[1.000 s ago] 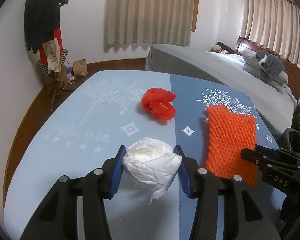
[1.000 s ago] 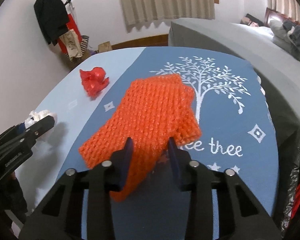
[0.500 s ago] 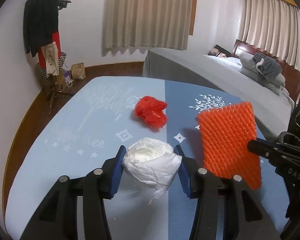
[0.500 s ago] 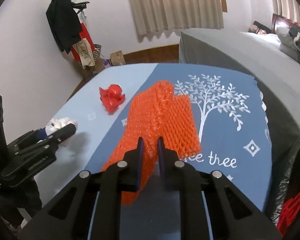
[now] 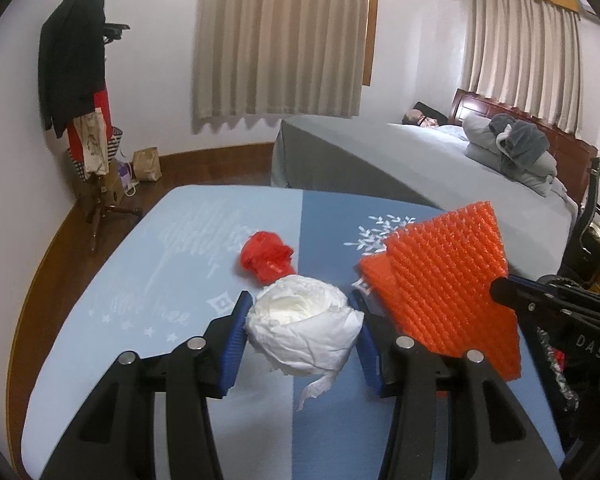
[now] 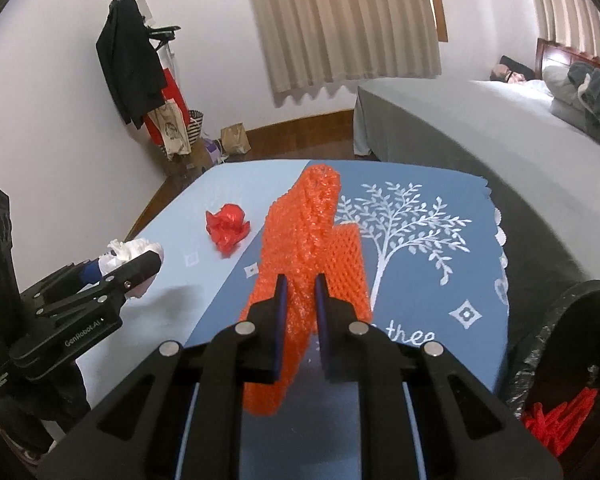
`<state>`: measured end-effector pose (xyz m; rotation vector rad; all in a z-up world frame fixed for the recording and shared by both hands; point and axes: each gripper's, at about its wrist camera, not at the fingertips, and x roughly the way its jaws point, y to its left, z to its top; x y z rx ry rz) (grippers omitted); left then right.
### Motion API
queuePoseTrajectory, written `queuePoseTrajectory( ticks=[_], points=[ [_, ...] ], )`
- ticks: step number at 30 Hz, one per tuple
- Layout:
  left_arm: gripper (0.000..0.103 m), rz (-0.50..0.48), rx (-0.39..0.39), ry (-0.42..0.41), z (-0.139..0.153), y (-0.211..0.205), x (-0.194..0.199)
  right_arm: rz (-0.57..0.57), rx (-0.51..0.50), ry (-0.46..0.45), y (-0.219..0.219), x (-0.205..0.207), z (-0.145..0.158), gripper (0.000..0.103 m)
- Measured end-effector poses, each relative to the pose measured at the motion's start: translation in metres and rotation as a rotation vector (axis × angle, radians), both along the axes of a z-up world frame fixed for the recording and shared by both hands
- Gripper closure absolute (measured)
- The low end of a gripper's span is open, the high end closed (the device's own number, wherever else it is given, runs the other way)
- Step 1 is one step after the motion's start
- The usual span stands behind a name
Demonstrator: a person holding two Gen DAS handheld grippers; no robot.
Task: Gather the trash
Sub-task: 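Carry the tissue and orange mesh pad over the black bin and open both tools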
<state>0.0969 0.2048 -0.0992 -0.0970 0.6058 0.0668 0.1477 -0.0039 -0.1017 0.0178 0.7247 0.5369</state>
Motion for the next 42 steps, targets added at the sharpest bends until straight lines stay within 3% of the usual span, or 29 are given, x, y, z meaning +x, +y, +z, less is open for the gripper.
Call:
queuePoseTrajectory(
  ticks=[17,42],
  points=[
    [0.054,-0.072,-0.003,-0.075,0.039,-0.040,-0.009,-0.080,0.058,-0.094,-0.069,-0.031,0.048,0.090],
    [0.054,-0.326,-0.030,-0.151,0.077,-0.177,-0.016,-0.329,0.033,-0.163,-0.198,-0.066,0.065,0.090]
  ],
)
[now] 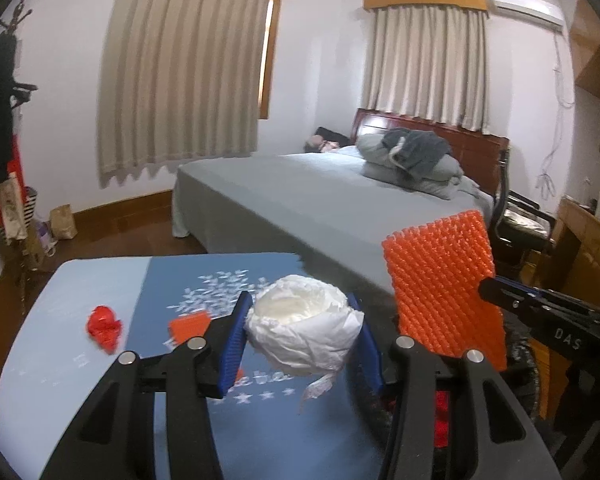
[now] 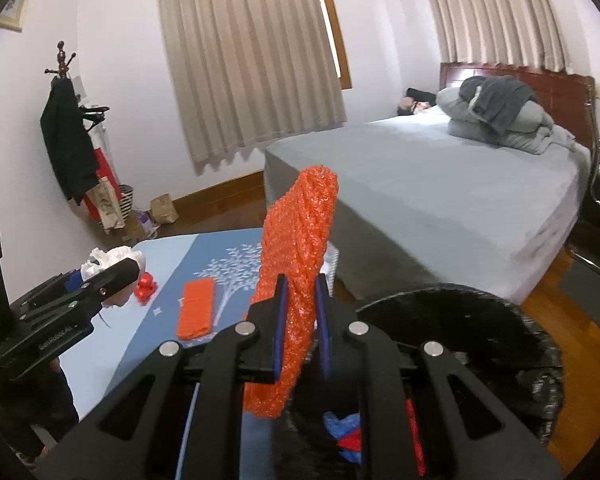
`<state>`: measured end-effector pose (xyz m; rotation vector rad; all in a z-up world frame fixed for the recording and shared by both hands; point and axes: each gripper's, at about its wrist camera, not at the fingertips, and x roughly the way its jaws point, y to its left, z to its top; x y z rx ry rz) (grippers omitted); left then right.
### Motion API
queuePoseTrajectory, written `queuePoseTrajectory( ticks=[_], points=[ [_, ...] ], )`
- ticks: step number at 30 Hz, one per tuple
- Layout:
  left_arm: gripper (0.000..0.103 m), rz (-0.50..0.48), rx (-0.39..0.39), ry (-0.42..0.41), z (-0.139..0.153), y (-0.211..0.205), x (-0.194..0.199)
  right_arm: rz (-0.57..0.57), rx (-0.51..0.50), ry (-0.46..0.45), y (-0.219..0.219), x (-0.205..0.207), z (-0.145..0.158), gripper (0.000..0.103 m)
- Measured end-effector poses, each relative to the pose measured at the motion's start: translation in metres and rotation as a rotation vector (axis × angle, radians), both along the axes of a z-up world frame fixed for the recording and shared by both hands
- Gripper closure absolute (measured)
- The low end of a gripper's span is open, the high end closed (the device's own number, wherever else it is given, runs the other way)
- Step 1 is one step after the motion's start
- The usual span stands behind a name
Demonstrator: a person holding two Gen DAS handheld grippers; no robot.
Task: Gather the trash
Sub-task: 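Carry the tissue and orange mesh pad over the black bin and open both tools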
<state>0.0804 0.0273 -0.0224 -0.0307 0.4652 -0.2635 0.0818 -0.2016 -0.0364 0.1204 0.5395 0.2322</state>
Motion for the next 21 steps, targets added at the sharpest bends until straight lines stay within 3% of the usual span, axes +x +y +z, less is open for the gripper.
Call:
queuePoseTrajectory(
  ticks=[21],
  points=[
    [0.054,-0.157,-0.002,-0.037,0.017,-0.080,-0.010,-0.151,-0.027,-0.020,-0.074,-0.032,0.000,0.090]
  ],
)
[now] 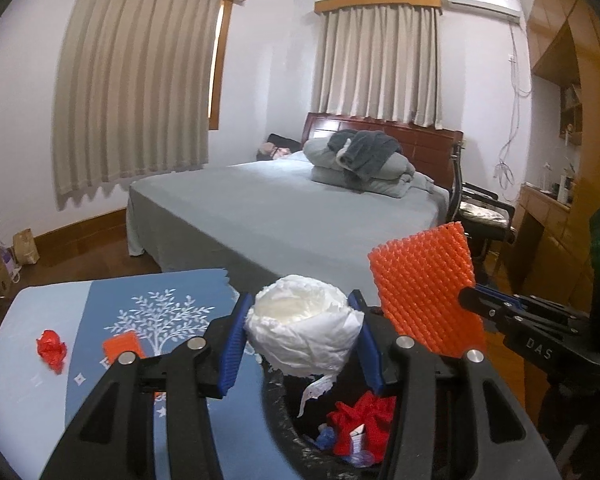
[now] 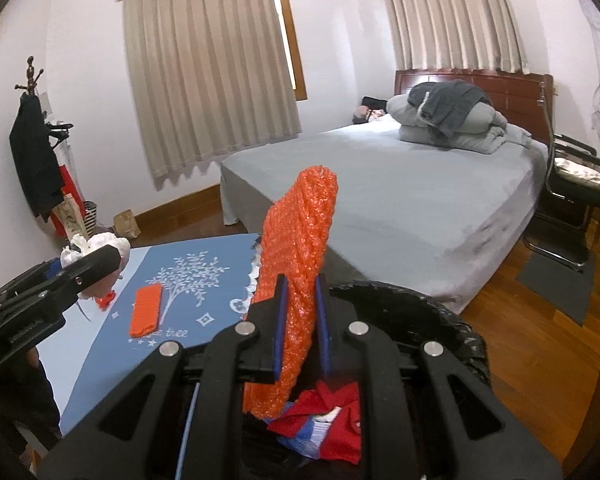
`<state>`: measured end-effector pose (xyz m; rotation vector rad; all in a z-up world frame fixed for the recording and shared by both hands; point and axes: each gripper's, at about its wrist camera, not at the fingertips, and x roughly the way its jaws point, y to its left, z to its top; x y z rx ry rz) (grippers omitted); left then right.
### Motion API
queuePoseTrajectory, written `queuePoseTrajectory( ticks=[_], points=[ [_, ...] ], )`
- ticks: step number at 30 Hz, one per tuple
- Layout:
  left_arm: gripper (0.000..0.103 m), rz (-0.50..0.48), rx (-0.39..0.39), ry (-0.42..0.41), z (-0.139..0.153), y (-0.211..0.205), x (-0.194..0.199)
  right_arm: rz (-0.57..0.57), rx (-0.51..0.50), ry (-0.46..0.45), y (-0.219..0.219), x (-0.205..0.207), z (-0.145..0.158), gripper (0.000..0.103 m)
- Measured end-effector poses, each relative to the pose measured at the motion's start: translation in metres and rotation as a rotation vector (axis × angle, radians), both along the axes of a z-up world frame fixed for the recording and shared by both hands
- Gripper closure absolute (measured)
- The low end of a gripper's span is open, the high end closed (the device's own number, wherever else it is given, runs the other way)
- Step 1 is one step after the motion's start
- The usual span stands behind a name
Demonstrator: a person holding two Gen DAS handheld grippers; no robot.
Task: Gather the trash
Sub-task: 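Carry the tissue and orange mesh pad over the black bin and open both tools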
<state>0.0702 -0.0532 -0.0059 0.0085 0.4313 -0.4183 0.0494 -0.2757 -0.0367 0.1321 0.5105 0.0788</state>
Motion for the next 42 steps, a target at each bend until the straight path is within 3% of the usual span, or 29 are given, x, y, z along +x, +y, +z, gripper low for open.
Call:
queuePoseTrajectory(
  ticks=[15,26,28,30,32,36,40,42],
  points=[
    [0.054,-0.085,0.023,0.002,-0.009,-0.044,0.001,-0.079,-0.013,0.031,-0.037,-0.016,-0.013,0.090],
    [0.054,-0.154,0.041,0.079,-0.044,-0.079,0.020,-0.140,-0.022,0.133,-0.057,-0.006,-0.055,0.088],
    [0.052,-0.186,0.037,0.106,-0.051,-0.086,0.025,-0.150,-0.022,0.157,-0.059,-0.004,-0.063,0.087],
    [0.039,-0.202,0.035,0.122,-0.056,-0.089,0.027,-0.161,-0.025,0.177,-0.062,-0.002,-0.069,0.085],
    [0.033,-0.210,0.029,0.130,-0.059,-0.089,0.028,-0.172,-0.030,0.190,-0.064,-0.001,-0.073,0.069],
    [0.021,-0.192,0.024,0.128,-0.059,-0.081,0.029,-0.188,-0.026,0.200,-0.069,-0.002,-0.079,0.054],
    [0.013,-0.139,0.025,0.111,-0.055,-0.055,0.030,-0.196,-0.025,0.169,-0.066,-0.005,-0.074,0.013],
    [0.007,-0.098,0.037,0.101,-0.054,-0.041,0.031,-0.194,-0.025,0.137,-0.059,-0.006,-0.068,0.009]
  ],
)
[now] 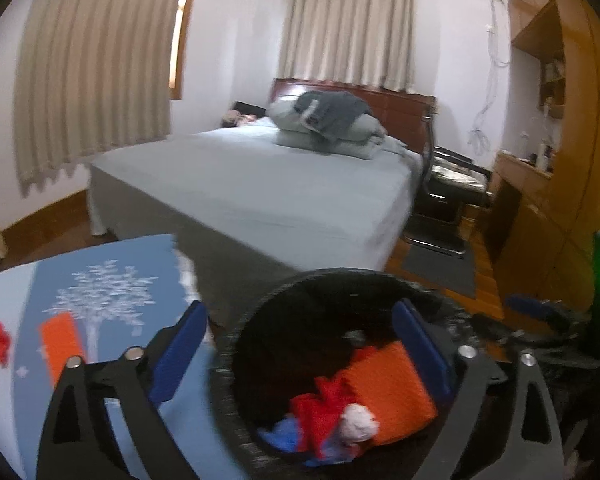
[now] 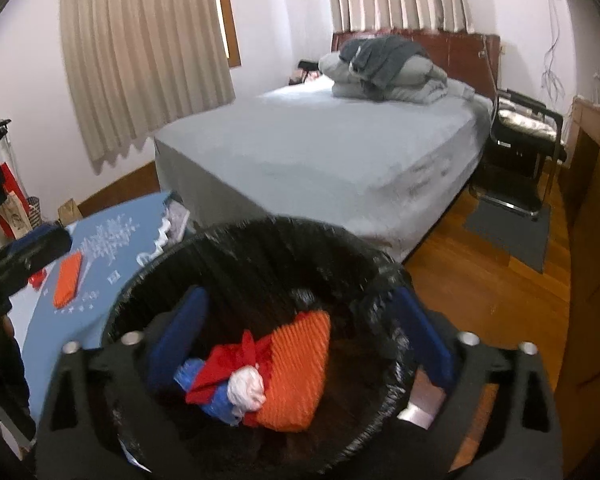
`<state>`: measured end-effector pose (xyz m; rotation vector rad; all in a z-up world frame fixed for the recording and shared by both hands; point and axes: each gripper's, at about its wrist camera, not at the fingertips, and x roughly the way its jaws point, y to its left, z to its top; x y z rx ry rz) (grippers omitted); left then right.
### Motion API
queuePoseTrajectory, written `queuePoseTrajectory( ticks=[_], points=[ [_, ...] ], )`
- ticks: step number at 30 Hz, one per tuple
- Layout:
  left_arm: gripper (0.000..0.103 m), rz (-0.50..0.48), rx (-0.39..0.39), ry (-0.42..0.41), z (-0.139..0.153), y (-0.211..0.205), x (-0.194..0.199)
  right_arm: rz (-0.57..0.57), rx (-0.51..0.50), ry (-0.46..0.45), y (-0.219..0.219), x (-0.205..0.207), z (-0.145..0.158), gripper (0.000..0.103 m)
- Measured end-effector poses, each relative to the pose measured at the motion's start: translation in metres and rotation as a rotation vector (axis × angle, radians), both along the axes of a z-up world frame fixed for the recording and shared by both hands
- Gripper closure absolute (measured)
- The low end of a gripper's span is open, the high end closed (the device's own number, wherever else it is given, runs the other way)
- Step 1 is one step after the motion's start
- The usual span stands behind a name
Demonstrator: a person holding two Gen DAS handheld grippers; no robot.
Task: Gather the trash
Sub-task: 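Grasp the red plastic bag with the left tool while the right tool grasps the second orange mesh pad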
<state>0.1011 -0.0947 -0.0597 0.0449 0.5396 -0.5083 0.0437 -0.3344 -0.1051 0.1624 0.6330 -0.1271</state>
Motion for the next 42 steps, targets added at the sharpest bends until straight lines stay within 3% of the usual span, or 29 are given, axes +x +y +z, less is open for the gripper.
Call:
queuePoseTrajectory(
  ticks=[7,20,31,42],
  points=[
    [0.006,0.191,0.009,-0.011,0.001,0.080,0.007,0.087,0.036,-0.039,0.043,0.023,0.014,0.006],
    [0.006,0.489,0.058,-0.004,-0.018,0.222,0.019,0.308,0.062,-0.046,0.179,0.103,0.010,0.006],
    [0.006,0.601,0.091,0.060,-0.054,0.300,0.037,0.443,0.040,0.050,0.284,0.160,-0.032,0.006],
    [0.007,0.658,0.083,0.121,-0.078,0.338,0.038,0.531,0.000,0.179,0.351,0.193,-0.080,0.006]
  ],
)
